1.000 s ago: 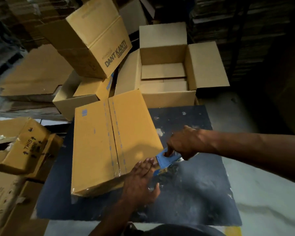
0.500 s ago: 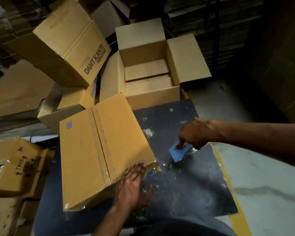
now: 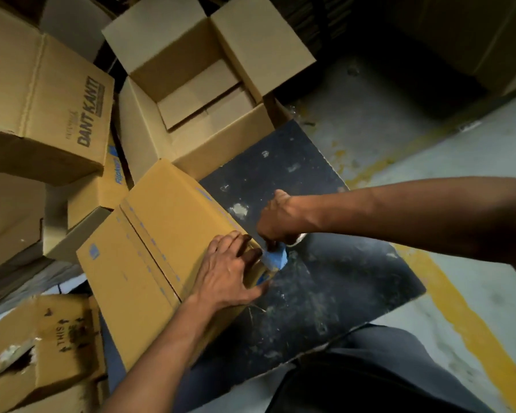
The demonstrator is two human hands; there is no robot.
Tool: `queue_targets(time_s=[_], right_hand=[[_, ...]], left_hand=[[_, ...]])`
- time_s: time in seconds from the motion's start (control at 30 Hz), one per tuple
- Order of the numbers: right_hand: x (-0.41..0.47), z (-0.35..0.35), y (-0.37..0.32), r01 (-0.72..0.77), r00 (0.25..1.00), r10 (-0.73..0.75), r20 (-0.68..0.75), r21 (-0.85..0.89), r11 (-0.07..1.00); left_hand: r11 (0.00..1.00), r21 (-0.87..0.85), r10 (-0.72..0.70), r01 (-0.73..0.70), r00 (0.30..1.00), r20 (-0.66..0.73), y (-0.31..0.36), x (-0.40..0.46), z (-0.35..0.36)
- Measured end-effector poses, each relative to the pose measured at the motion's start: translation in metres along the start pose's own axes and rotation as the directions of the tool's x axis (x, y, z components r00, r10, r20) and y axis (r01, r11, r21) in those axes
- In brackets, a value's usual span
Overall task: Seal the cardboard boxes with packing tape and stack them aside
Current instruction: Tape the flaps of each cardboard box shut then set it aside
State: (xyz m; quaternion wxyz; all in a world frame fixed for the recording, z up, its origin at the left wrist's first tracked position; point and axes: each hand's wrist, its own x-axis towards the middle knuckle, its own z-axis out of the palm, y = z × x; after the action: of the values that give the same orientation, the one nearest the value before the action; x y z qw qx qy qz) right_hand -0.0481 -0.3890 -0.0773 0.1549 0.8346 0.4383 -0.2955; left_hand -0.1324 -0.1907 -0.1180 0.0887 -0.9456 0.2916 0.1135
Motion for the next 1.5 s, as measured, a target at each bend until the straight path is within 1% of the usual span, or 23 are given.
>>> queue_targets(time_s=[0.1,0.13,0.2,0.27,0.33,0.43,0.5,0.57,0.6,0.67,0.7,0.73,0.87,0.97,1.07,1.13,1.2,1.27,1.3,1.33,1.4,1.47,1.5], right_hand=[[0.02,0.028,-0.013,-0.067,0.997,0.071,0.014,-0.191,0.979],[0.024,0.041,-0.011,-0.086,0.995,0.095,0.035,-0.208,0.974],[0.025,0.063,0.005,-0.098,0.993,0.103,0.065,-0.072,0.993],[0.022,0.079,0.028,-0.091,0.993,0.086,0.082,0.062,0.994],[0.022,0.088,0.045,-0.084,0.994,0.074,0.084,0.121,0.989],[0.026,0.094,0.058,-0.054,0.994,0.031,0.107,0.221,0.974],[0.028,0.091,0.064,-0.086,0.994,0.066,0.082,0.271,0.959],[0.034,0.093,0.068,-0.132,0.991,0.128,0.032,0.303,0.944],[0.039,0.095,0.069,-0.146,0.989,0.143,0.032,0.31,0.94],[0.047,0.102,0.073,-0.173,0.984,0.176,0.02,0.325,0.93],[0.049,0.104,0.075,-0.177,0.982,0.186,0.002,0.324,0.929],[0.051,0.106,0.077,-0.174,0.981,0.191,-0.022,0.322,0.931],[0.057,0.113,0.077,-0.16,0.968,0.208,-0.141,0.294,0.942],[0.061,0.119,0.073,-0.147,0.962,0.205,-0.178,0.293,0.945],[0.059,0.122,0.067,-0.149,0.95,0.217,-0.225,0.286,0.947],[0.054,0.123,0.061,-0.163,0.908,0.263,-0.325,0.305,0.938],[0.048,0.126,0.048,-0.16,0.803,0.351,-0.481,0.393,0.906],[0.041,0.134,0.025,-0.087,0.67,0.479,-0.567,0.581,0.809],[0.036,0.138,0.008,-0.009,0.636,0.537,-0.554,0.691,0.723],[0.031,0.14,-0.013,0.078,0.637,0.586,-0.501,0.798,0.597],[0.023,0.14,-0.065,0.208,0.682,0.648,-0.339,0.939,0.273],[0.026,0.136,-0.118,0.295,0.693,0.684,-0.227,0.955,0.018],[0.033,0.133,-0.142,0.342,0.667,0.717,-0.204,0.938,-0.052]], left_hand=[[0.998,0.033,0.05,-0.052,0.998,0.045,-0.005,0.007,0.001],[0.997,0.027,0.067,-0.068,0.997,0.04,-0.007,0.01,0.001],[0.997,0.01,0.079,-0.079,0.996,0.043,-0.008,0.017,-0.001],[0.996,0.055,0.061,-0.069,0.988,0.139,-0.004,0.027,-0.008],[0.988,0.125,0.06,-0.095,0.964,0.258,0.002,0.039,-0.012],[0.978,0.124,0.103,-0.166,0.908,0.405,0.005,0.058,-0.018],[0.966,0.121,0.149,-0.228,0.873,0.464,0.003,0.064,-0.022],[0.958,0.092,0.206,-0.271,0.875,0.437,-0.002,0.063,-0.025],[0.964,0.032,0.235,-0.266,0.897,0.375,-0.006,0.059,-0.025],[0.952,-0.152,0.29,-0.265,0.94,0.177,-0.016,0.049,-0.019],[0.937,-0.205,0.309,-0.284,0.946,0.103,-0.019,0.043,-0.015],[0.933,-0.209,0.316,-0.292,0.944,0.09,-0.02,0.04,-0.011],[0.963,-0.049,0.266,-0.263,0.923,0.277,-0.007,0.042,-0.01],[0.952,0.076,0.243,-0.296,0.884,0.4,-0.004,0.054,-0.017],[0.946,0.058,0.267,-0.32,0.865,0.426,-0.007,0.058,-0.017],[0.969,-0.08,0.246,-0.233,0.912,0.327,-0.014,0.056,-0.013],[0.966,-0.211,0.173,-0.152,0.981,0.084,-0.026,0.05,-0.006],[0.961,-0.243,0.108,-0.128,0.99,-0.095,-0.039,0.042,0.004],[0.962,-0.242,0.103,-0.128,0.988,-0.111,-0.044,0.037,0.01],[0.963,-0.235,0.111,-0.132,0.988,-0.103,-0.046,0.033,0.014],[0.963,-0.225,0.13,-0.149,0.987,-0.099,-0.047,0.026,0.023],[0.962,-0.222,0.132,-0.159,0.983,-0.131,-0.047,0.026,0.028],[0.962,-0.221,0.128,-0.161,0.98,-0.156,-0.047,0.027,0.03]])
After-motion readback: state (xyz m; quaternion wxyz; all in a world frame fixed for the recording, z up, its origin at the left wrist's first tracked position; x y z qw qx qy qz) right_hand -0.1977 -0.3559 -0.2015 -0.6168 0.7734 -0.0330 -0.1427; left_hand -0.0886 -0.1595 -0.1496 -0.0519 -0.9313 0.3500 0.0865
